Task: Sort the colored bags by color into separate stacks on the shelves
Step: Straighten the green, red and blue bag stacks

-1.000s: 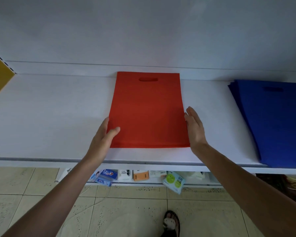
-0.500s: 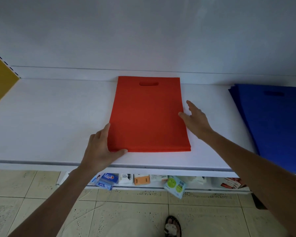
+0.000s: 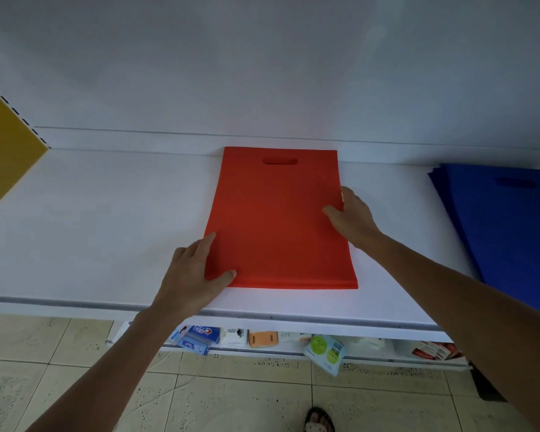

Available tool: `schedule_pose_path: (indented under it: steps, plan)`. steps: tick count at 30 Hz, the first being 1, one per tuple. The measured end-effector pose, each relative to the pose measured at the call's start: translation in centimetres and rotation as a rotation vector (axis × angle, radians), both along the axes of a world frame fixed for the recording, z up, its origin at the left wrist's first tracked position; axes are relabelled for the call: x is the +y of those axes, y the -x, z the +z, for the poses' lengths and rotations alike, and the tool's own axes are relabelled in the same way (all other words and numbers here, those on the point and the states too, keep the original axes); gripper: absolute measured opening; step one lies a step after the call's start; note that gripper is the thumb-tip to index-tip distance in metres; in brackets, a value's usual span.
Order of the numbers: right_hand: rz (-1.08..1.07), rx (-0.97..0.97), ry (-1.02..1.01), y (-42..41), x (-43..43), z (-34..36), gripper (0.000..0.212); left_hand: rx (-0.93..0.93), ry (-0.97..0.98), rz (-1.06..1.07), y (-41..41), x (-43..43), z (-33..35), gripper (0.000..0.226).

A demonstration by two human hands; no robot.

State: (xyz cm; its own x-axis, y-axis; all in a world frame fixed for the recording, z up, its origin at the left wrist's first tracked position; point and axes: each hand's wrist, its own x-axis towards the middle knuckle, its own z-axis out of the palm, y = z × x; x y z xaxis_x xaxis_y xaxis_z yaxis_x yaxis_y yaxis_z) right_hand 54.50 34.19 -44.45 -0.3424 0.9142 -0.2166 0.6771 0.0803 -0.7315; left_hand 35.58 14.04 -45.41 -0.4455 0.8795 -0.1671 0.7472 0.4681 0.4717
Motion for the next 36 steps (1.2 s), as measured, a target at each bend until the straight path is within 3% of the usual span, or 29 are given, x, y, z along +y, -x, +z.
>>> schedule_pose_path:
  steps: [6, 10, 14, 17, 25, 31, 36]
  plan:
    - [-0.036, 0.096, 0.150, -0.4, 0.6, 0.4, 0.058, 0.073, 0.052, -0.048, 0.3, 0.0, 0.1, 0.079]
    - [-0.041, -0.008, 0.060, -0.2, 0.0, 0.7, 0.048, 0.024, 0.064, -0.006, 0.5, 0.1, 0.2, 0.081]
    - [-0.044, 0.026, 0.115, -0.8, -0.4, 1.3, 0.052, -0.025, 0.093, -0.061, 1.0, -0.1, 0.6, 0.093]
    - [-0.069, -0.121, 0.058, -2.4, -1.3, 1.1, 0.057, -0.044, 0.040, -0.071, 1.8, -0.9, 0.7, 0.094]
    - [0.291, -0.310, 0.090, -4.5, -4.8, 0.7, 0.108, 0.035, 0.073, -0.093, 1.8, -1.3, 0.6, 0.097]
    - [0.457, -0.465, -0.073, -5.0, -5.9, 0.9, 0.107, 0.082, 0.054, -0.107, 1.9, -0.9, 1.0, 0.087]
    - [0.501, -0.493, -0.095, -5.3, -6.3, 1.2, 0.107, 0.106, 0.065, -0.131, 1.9, -0.8, 1.3, 0.084]
